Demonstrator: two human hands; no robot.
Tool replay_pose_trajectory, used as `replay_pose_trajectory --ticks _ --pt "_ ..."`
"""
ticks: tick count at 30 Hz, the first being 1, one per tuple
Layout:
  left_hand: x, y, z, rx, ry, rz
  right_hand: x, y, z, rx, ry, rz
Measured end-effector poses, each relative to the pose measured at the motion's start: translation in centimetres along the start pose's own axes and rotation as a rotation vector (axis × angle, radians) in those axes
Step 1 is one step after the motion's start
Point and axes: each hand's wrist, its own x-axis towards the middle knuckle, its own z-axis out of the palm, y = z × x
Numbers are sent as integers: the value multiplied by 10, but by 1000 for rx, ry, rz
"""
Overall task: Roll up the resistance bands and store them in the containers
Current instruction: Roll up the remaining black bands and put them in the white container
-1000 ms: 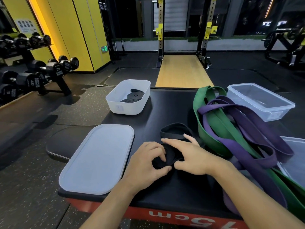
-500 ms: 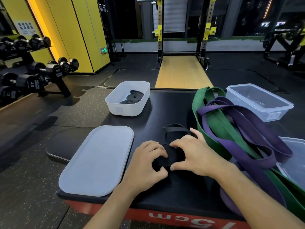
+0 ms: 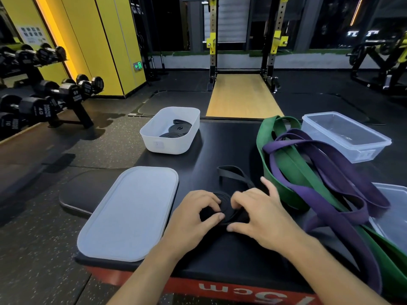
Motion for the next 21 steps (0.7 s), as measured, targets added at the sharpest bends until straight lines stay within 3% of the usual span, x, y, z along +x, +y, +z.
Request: replay_pose_trajectory --ticks 8,12,15,21 --pt "2 1 1 46 -7 8 7 29 -2 165 -57 -146" --pt "1 3 1 62 -5 8 2 36 3 104 -1 -184" --pt "1 2 1 60 -31 38 -4 35 10 27 100 -195" --pt "-1 6 -1 181 -87 70 6 34 8 129 62 -148"
